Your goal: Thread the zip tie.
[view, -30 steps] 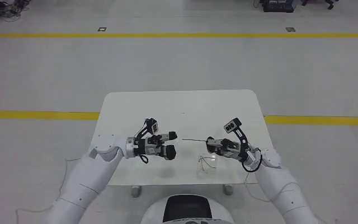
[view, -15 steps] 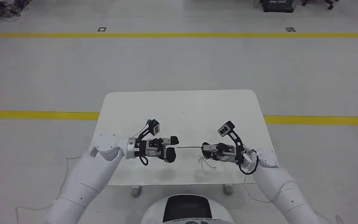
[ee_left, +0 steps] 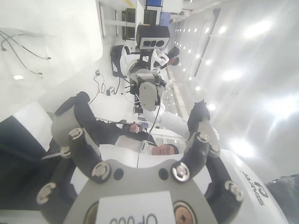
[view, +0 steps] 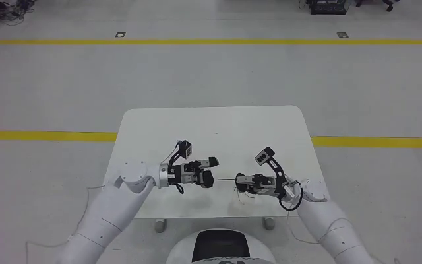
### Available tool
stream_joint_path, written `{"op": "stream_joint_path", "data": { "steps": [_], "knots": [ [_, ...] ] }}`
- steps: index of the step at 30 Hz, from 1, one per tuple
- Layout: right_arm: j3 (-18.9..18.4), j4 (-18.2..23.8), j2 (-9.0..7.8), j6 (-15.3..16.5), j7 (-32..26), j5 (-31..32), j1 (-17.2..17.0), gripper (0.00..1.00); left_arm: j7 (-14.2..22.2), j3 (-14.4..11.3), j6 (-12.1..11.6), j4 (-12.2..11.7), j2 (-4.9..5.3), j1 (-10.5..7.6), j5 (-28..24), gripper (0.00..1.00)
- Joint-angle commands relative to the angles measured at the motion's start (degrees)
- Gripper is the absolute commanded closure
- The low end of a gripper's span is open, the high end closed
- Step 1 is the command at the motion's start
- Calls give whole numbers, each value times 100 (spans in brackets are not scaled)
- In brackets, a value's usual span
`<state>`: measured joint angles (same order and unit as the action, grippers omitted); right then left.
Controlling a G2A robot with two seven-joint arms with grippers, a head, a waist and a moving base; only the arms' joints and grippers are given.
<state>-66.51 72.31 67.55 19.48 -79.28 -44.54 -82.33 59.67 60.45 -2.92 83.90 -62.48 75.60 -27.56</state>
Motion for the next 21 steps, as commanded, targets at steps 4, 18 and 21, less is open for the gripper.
{"op": "stream_joint_path", "data": {
  "steps": [4,18,21],
  "knots": [
    [2,1,-1,0,0,-6,1,100,12,3,8,1,1,0,4,0],
    [79,148,31,0,189,150,10,100,-277,-104,-65,122,1,12,85,0],
    [79,148,31,0,189,150,10,100,-277,-104,-65,122,1,12,85,0]
  ]
}}
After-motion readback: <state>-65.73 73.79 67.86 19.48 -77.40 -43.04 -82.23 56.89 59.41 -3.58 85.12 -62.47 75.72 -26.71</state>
